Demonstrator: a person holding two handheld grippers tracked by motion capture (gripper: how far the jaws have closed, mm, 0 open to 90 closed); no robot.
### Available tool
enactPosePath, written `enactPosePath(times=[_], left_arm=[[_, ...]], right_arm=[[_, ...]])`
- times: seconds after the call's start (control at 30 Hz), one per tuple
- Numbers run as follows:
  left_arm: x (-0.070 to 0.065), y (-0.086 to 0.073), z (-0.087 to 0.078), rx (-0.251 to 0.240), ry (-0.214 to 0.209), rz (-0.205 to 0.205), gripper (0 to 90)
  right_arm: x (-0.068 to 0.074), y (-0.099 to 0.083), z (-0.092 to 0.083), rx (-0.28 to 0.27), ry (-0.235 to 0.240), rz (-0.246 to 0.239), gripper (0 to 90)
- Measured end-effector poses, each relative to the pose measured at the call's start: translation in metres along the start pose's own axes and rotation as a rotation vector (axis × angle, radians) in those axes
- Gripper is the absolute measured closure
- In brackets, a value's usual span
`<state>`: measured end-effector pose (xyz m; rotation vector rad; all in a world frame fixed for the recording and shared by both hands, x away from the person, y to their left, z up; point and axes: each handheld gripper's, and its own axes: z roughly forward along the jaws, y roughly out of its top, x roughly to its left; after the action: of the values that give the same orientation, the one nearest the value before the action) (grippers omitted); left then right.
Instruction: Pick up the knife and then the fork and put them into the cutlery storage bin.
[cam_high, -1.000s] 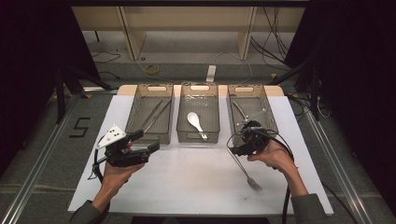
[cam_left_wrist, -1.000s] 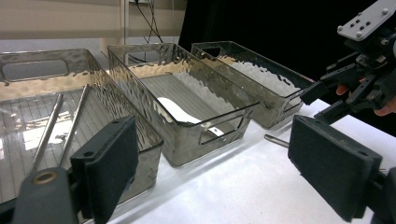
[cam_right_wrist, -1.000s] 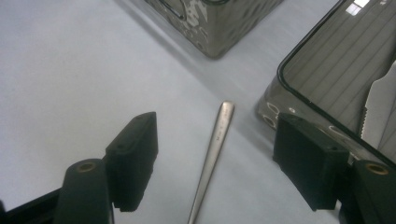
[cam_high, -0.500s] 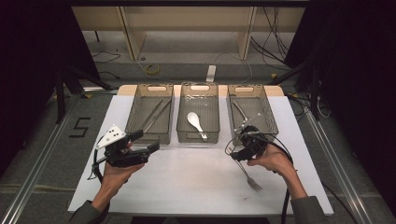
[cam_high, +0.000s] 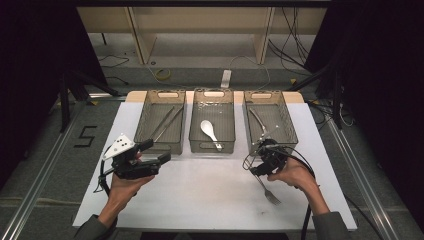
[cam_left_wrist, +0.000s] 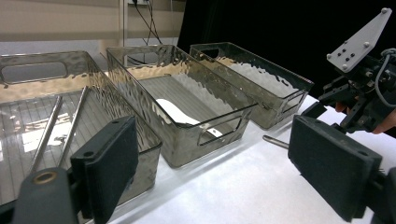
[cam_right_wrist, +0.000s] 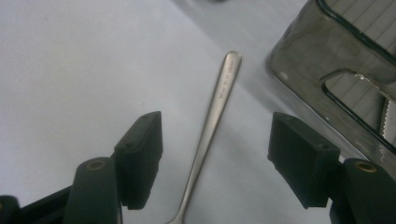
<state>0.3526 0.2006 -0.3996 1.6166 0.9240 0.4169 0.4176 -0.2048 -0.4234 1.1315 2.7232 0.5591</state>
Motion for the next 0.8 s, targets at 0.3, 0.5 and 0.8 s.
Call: enactPosePath(times=[0.3, 0.5, 0.8], left_arm=[[-0.001, 0.000, 0.000, 0.001, 0.000, 0.004, 15.6], [0.000, 0.000, 0.000, 0.005, -0.001, 0.008, 15.6], [-0.001, 0.000, 0.001, 0.005, -0.003, 0.008, 15.6]], right_arm=[[0.000, -0.005, 0.002, 0.018, -0.004, 0.002, 37.6], [0.001, -0.008, 0.006, 0.037, -0.001, -0.006, 39.3], [0.001, -0.012, 0.009, 0.064, 0.004, -0.004, 44.3]])
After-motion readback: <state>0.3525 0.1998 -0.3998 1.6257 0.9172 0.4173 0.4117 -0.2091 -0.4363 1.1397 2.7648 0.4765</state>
